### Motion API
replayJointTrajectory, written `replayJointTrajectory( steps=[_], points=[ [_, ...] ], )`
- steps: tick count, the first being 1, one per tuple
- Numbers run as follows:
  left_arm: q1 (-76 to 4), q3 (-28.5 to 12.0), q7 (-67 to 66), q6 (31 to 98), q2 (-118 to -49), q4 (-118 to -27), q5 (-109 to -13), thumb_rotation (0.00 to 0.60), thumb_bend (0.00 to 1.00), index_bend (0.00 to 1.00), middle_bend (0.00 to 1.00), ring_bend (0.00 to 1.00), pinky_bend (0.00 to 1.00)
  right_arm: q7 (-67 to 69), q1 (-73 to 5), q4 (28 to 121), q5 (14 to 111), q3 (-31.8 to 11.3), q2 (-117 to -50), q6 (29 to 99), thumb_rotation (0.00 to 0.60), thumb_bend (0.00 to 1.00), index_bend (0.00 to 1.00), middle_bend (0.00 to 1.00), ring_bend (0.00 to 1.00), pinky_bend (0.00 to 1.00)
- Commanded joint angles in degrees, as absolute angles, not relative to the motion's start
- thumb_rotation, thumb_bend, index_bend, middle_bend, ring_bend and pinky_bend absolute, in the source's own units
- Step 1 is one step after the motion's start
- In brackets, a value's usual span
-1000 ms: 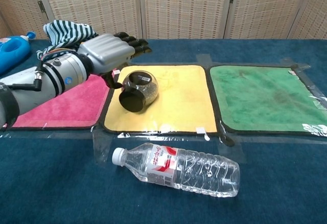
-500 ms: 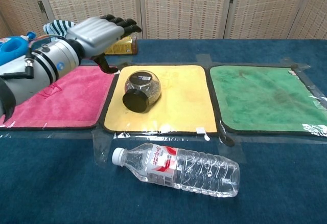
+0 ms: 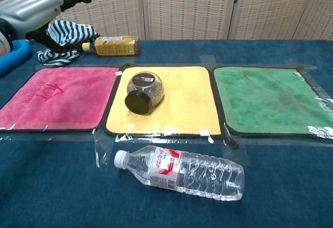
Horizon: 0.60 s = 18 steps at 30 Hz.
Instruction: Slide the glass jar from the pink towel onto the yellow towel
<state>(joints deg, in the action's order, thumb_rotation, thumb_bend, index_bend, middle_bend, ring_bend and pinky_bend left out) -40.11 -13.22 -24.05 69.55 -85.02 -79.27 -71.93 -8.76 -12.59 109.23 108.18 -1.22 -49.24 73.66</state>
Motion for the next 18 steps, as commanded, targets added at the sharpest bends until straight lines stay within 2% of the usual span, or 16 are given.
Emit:
replayJointTrajectory(
  steps=[1, 7, 13, 18],
  points=[
    [-37.9, -12.0, -23.5, 71.5, -82.8, -82.0, -73.2, 0.6, 0.38, 0.05, 0.0, 0.0, 0.0, -12.0, -21.4, 113.0, 104.9, -5.0, -50.5, 62.0, 0.6, 0.2, 0.0, 0.01, 0.06, 0.0],
    [-35.3, -11.0, -23.2, 73.9, -79.5, -86.3, -74.1, 0.6, 0.38, 0.05, 0.0, 0.0, 0.0, -16.7, -32.0, 113.0, 95.8, -10.2, -56.2, 48.1, 0.6, 0.35, 0.02, 0.05, 0.09, 0.0],
    [-33.2, -10.5, -23.0, 75.8, -77.1, -89.0, -75.0, 0.6, 0.38, 0.05, 0.0, 0.0, 0.0, -23.0, -41.5, 109.2, 86.1, -14.1, -63.7, 38.7, 0.6, 0.4, 0.05, 0.09, 0.1, 0.0],
    [-31.9, -10.5, -22.5, 77.2, -75.6, -90.7, -75.8, 0.6, 0.38, 0.06, 0.0, 0.0, 0.0, -29.8, -48.9, 103.1, 78.4, -15.1, -71.0, 33.9, 0.6, 0.45, 0.08, 0.1, 0.12, 0.0]
  ],
)
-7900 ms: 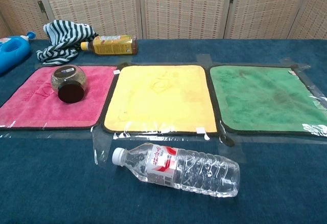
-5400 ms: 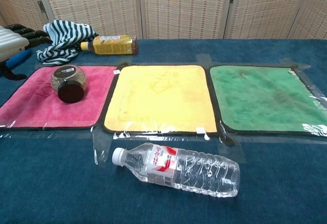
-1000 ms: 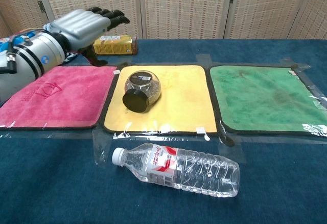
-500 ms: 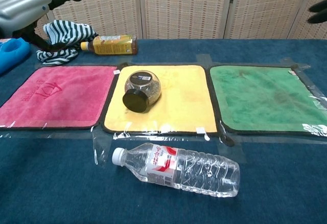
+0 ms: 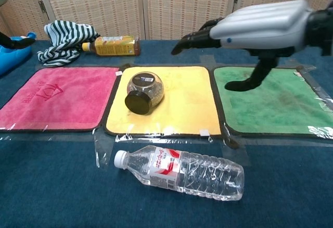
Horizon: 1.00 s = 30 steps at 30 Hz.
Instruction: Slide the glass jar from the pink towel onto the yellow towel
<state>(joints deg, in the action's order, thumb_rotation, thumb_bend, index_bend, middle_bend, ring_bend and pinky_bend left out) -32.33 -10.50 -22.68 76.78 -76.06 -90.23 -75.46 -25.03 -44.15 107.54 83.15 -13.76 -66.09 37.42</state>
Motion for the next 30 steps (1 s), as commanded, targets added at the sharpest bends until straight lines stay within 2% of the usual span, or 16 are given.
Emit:
replayJointTrajectory(
  steps=[1, 11, 30],
  points=[
    [-31.7, -10.5, -22.4, 77.5, -75.4, -90.9, -75.9, 0.6, 0.38, 0.06, 0.0, 0.0, 0.0, -30.9, -50.0, 101.9, 77.2, -15.1, -72.3, 33.4, 0.6, 0.46, 0.09, 0.11, 0.12, 0.0],
    [-29.5, -10.4, -21.4, 79.8, -73.9, -92.8, -77.4, 0.6, 0.38, 0.07, 0.0, 0.0, 0.0, -38.7, -61.2, 89.8, 70.3, -13.8, -84.8, 31.7, 0.6, 0.57, 0.18, 0.15, 0.16, 0.01],
    [-26.7, -10.3, -19.6, 81.2, -72.0, -93.9, -78.6, 0.6, 0.38, 0.07, 0.0, 0.0, 0.0, -42.1, -72.2, 68.9, 65.7, -9.3, -100.1, 30.7, 0.6, 0.61, 0.24, 0.18, 0.18, 0.02]
  ],
)
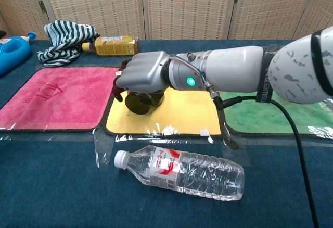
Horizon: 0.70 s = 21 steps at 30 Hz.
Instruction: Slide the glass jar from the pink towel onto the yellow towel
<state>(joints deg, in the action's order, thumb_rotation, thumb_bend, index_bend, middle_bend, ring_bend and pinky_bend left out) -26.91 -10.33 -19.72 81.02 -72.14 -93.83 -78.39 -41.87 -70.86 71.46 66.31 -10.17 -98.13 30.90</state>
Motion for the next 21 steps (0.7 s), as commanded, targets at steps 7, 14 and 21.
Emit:
replayJointTrajectory(
  steps=[7, 14, 21],
  points=[
    [-26.1, -10.4, -18.9, 81.2, -71.7, -93.6, -78.7, 0.6, 0.38, 0.07, 0.0, 0.0, 0.0, -40.5, -73.8, 64.2, 65.7, -9.0, -102.7, 30.8, 0.6, 0.61, 0.25, 0.18, 0.18, 0.02],
    [-25.7, -10.6, -18.2, 80.9, -71.8, -92.8, -78.6, 0.6, 0.38, 0.07, 0.0, 0.0, 0.0, -40.7, -74.2, 63.3, 64.5, -7.6, -102.1, 30.7, 0.6, 0.61, 0.25, 0.19, 0.19, 0.02],
    [-25.8, -10.8, -18.3, 80.8, -72.1, -92.7, -79.1, 0.6, 0.38, 0.07, 0.0, 0.0, 0.0, -42.7, -73.3, 66.3, 62.6, -5.6, -98.5, 32.2, 0.6, 0.61, 0.26, 0.2, 0.19, 0.02]
  ],
)
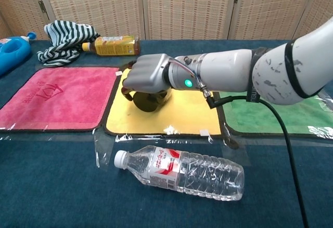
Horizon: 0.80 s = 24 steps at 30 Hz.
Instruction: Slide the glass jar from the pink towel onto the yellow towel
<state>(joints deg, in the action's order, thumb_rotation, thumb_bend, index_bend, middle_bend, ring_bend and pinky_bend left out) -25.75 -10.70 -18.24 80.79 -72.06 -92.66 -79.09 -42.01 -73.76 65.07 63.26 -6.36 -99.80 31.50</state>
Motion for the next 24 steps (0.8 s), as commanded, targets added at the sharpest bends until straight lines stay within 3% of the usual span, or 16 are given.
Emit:
replayJointTrajectory(
  steps=[1, 14, 19, 24],
  points=[
    [-25.8, -10.8, -18.3, 80.7, -72.1, -92.7, -79.1, 0.6, 0.38, 0.07, 0.0, 0.0, 0.0, -42.8, -73.2, 67.0, 62.4, -5.4, -97.9, 32.4, 0.6, 0.61, 0.26, 0.2, 0.19, 0.02],
    [-26.1, -11.2, -20.0, 80.2, -72.1, -94.0, -79.6, 0.6, 0.38, 0.07, 0.0, 0.0, 0.0, -41.6, -69.4, 76.6, 62.6, -4.1, -91.4, 40.0, 0.6, 0.61, 0.25, 0.19, 0.19, 0.02],
    [-26.1, -11.3, -20.5, 79.9, -71.8, -94.4, -79.3, 0.6, 0.38, 0.07, 0.0, 0.0, 0.0, -39.4, -65.8, 83.7, 61.0, -5.7, -87.6, 46.0, 0.6, 0.54, 0.08, 0.08, 0.09, 0.02],
    [-25.9, -11.2, -21.1, 79.8, -70.7, -94.9, -79.6, 0.6, 0.38, 0.07, 0.0, 0.0, 0.0, -39.0, -59.9, 94.2, 61.0, -5.2, -79.7, 54.7, 0.6, 0.51, 0.0, 0.04, 0.05, 0.01]
  ],
)
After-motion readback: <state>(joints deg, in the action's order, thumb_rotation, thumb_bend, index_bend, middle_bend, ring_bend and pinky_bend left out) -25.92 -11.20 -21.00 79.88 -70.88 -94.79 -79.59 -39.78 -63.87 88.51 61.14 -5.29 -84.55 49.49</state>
